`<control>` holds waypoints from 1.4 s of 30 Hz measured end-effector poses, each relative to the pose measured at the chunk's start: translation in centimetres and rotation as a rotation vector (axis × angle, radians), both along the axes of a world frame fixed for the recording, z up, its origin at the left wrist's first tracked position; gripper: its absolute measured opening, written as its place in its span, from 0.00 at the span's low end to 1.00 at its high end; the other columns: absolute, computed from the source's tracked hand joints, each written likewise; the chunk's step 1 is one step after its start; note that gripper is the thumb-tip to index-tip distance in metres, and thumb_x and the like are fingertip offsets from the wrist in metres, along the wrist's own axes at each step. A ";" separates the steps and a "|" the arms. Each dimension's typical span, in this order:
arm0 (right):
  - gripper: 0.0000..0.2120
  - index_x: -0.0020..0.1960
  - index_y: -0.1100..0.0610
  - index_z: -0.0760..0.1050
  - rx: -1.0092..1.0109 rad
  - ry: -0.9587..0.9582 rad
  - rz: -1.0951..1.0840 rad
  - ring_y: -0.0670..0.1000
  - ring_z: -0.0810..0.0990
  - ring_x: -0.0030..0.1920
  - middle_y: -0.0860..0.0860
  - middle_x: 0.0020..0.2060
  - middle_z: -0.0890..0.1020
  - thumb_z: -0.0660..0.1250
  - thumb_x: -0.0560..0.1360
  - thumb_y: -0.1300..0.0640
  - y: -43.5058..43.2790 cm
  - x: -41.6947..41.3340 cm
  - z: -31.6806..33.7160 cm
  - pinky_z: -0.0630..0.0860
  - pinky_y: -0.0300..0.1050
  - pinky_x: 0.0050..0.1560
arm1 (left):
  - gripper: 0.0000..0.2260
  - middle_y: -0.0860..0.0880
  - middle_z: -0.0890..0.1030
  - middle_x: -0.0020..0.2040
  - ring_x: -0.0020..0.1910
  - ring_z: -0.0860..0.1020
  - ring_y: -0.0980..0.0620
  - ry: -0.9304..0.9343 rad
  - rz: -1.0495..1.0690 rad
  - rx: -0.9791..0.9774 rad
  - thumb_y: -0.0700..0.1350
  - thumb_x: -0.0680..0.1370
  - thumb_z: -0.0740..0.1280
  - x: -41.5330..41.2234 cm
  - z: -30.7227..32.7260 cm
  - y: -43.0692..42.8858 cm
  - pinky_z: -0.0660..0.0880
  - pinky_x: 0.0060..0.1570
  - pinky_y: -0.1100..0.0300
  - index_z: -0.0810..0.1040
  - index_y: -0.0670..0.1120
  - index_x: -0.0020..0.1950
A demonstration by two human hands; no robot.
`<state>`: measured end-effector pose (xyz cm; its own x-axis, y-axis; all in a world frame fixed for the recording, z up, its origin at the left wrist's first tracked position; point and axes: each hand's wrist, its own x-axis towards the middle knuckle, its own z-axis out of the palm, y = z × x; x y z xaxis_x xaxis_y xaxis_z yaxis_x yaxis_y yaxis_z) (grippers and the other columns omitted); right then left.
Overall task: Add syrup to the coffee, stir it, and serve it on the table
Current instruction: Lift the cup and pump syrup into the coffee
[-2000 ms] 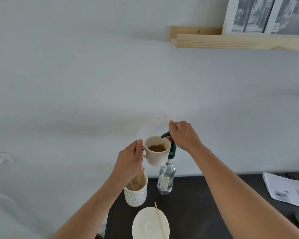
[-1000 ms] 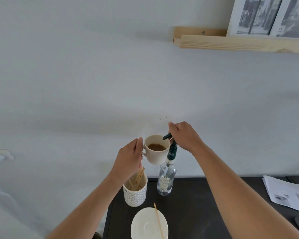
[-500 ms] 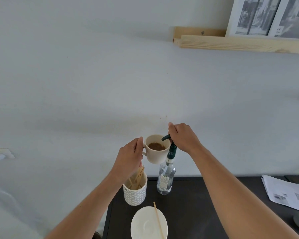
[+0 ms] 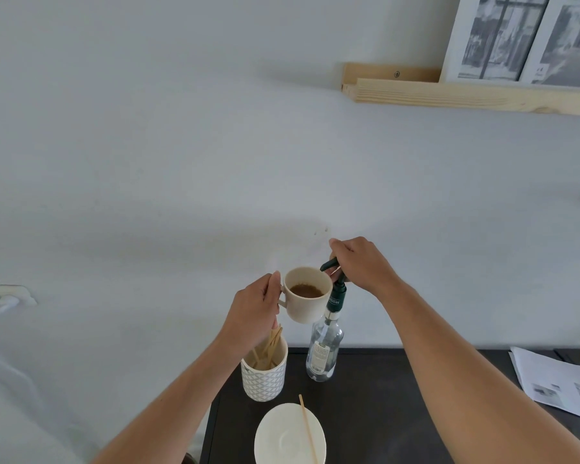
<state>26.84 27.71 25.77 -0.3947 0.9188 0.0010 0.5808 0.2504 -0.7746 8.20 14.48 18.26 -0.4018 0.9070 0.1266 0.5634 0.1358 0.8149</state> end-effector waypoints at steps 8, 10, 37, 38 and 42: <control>0.26 0.32 0.61 0.76 0.021 0.002 -0.009 0.40 0.80 0.27 0.53 0.34 0.91 0.60 0.86 0.51 -0.1 0.0 0.0 0.80 0.44 0.44 | 0.22 0.47 0.81 0.35 0.30 0.79 0.55 -0.004 -0.017 0.021 0.54 0.93 0.54 0.1 0.7 -0.2 0.75 0.34 0.72 0.75 0.47 0.45; 0.26 0.30 0.58 0.74 0.053 -0.007 -0.026 0.40 0.77 0.24 0.53 0.33 0.90 0.59 0.86 0.53 -0.3 0.0 0.0 0.76 0.41 0.39 | 0.22 0.47 0.81 0.35 0.29 0.78 0.56 -0.017 -0.020 0.026 0.55 0.93 0.54 0.2 0.8 -0.2 0.75 0.33 0.71 0.75 0.46 0.45; 0.28 0.33 0.58 0.70 0.133 -0.124 -0.079 0.54 0.72 0.34 0.54 0.32 0.78 0.58 0.89 0.48 -0.1 -0.5 -1.7 0.71 0.48 0.37 | 0.24 0.46 0.81 0.36 0.31 0.80 0.52 -0.044 -0.006 0.006 0.54 0.93 0.54 0.2 1.2 -0.1 0.75 0.32 0.70 0.78 0.38 0.51; 0.27 0.34 0.58 0.71 0.123 -0.130 -0.075 0.54 0.72 0.34 0.54 0.32 0.79 0.58 0.89 0.48 -0.1 -0.5 -1.7 0.72 0.48 0.37 | 0.24 0.46 0.81 0.36 0.32 0.80 0.51 -0.045 -0.005 0.006 0.54 0.93 0.54 0.1 1.2 -0.2 0.75 0.32 0.70 0.78 0.38 0.51; 0.25 0.38 0.62 0.76 0.046 -0.080 -0.073 0.52 0.77 0.36 0.51 0.33 0.89 0.59 0.87 0.48 -0.2 -0.2 -1.1 0.74 0.47 0.39 | 0.24 0.46 0.81 0.37 0.32 0.80 0.51 -0.039 -0.018 -0.004 0.54 0.93 0.54 0.2 1.2 -0.3 0.74 0.31 0.71 0.78 0.38 0.52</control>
